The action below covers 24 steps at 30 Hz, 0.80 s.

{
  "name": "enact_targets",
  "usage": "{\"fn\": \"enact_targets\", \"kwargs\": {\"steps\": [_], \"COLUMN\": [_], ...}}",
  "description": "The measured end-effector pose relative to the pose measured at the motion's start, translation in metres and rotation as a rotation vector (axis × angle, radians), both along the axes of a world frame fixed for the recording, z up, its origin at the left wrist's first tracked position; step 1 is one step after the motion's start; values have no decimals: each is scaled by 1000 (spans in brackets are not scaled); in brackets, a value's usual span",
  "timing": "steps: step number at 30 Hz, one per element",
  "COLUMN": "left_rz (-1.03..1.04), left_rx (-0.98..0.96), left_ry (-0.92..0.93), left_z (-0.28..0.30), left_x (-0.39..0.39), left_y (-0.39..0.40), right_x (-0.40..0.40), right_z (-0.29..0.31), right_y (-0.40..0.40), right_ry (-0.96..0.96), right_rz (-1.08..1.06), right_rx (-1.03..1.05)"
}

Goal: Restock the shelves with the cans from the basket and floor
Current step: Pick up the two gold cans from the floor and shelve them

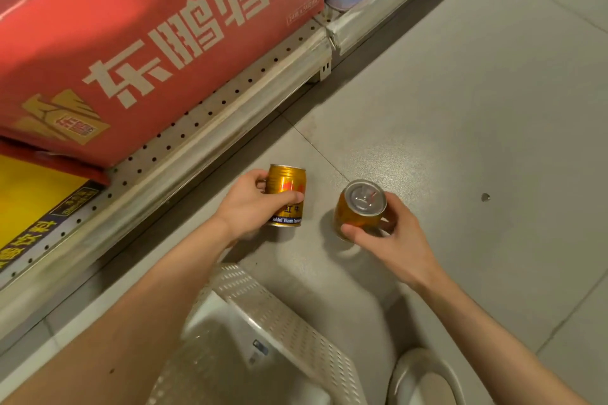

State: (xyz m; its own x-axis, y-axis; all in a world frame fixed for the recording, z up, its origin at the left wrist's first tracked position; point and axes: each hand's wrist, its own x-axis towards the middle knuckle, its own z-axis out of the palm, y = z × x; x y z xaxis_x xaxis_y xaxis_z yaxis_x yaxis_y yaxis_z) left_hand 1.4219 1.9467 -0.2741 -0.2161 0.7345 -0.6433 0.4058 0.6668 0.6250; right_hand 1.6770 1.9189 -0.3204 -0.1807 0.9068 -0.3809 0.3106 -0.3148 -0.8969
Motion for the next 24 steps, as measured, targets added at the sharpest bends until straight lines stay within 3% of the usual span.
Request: {"fn": "enact_targets", "kwargs": {"steps": [5,11,24], "left_rz": [19,-60,1], "left_rx": [173,274,366], "left_ry": [-77,-94,-207], "left_z": [64,185,557], "left_x": [8,42,112], "left_y": [-2,-16,-55], "right_x": [15,46,103], "right_z": [68,198,588], "right_y": [2,-9,-28], "right_ry": [3,10,-23], "right_rz": [-129,-253,-285], "right_rx": [38,44,5]}}
